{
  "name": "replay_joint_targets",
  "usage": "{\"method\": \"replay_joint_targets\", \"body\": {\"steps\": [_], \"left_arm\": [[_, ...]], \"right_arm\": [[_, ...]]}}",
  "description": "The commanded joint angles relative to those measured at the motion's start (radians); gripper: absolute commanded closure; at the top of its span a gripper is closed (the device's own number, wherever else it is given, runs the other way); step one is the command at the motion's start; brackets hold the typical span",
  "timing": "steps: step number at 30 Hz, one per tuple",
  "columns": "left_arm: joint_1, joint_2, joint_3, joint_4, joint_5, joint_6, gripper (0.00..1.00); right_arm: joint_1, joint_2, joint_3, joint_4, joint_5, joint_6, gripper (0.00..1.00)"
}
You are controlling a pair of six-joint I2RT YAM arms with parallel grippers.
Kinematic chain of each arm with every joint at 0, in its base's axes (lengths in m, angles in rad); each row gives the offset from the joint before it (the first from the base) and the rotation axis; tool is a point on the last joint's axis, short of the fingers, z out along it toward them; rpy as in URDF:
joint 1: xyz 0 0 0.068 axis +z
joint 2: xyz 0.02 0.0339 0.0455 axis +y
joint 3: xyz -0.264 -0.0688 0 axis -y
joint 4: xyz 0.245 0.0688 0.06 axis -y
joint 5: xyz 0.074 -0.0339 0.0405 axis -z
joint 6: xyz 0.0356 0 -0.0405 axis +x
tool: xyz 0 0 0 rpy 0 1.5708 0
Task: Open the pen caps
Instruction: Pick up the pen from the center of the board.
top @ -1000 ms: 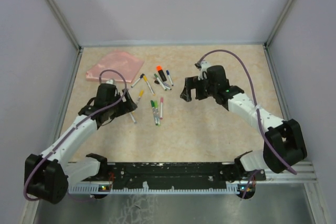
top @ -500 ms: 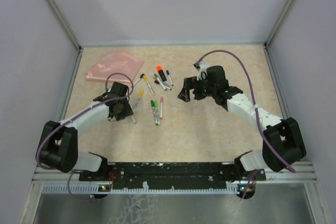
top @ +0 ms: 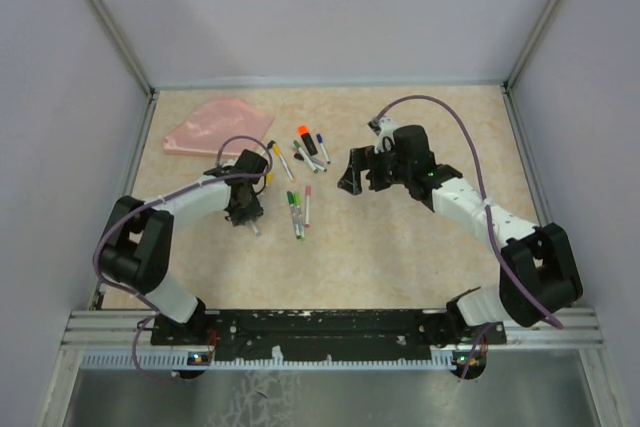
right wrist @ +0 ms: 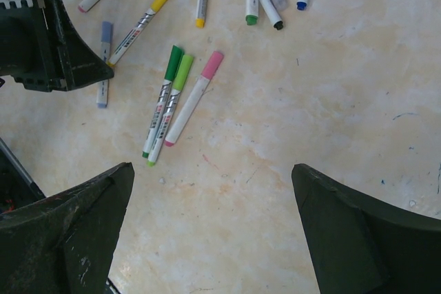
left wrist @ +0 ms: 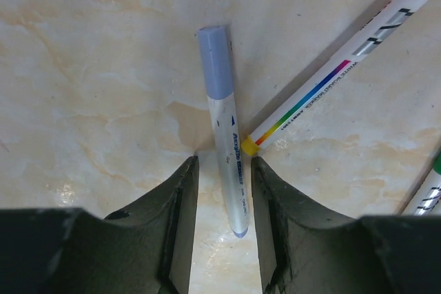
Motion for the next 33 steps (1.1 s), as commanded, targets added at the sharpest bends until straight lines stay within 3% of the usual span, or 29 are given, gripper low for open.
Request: {"method": "replay_joint_targets", "body": {"steps": [1, 7, 14, 23, 28, 33], "left_arm": [[-0.016, 0.027, 0.018, -0.051, -0.035, -0.025, 0.59], [-0.016, 0.048, -0.006, -0.025, -0.026, -0.022, 0.62], [-0.017, 0.026, -0.040, -0.015, -0.050, -0.029, 0.80], [-0.018, -0.142, -0.035, -0.044, -0.077, 0.026, 0.98], [-0.023, -0.321, -0.022, 0.011, 0.034, 0.156, 1.00], [-0.026, -0.529, -0.098, 0.260, 0.335, 0.233, 1.00]], "right_arm": [[0.007, -0.009, 0.004, 0.063, -0.004, 0.005, 0.02], [0.001, -0.019, -0.002, 0.061, 0.004, 0.003, 0.02], [-0.003, -0.029, 0.001, 0.068, -0.018, 0.011, 0.02], [-0.010, -0.067, -0.016, 0.206, -0.254, 0.089, 0.06], [-0.010, -0.074, -0.071, 0.468, -0.408, 0.295, 0.10], [-0.010, -0.066, -0.119, 0.720, -0.452, 0.542, 0.14]]}}
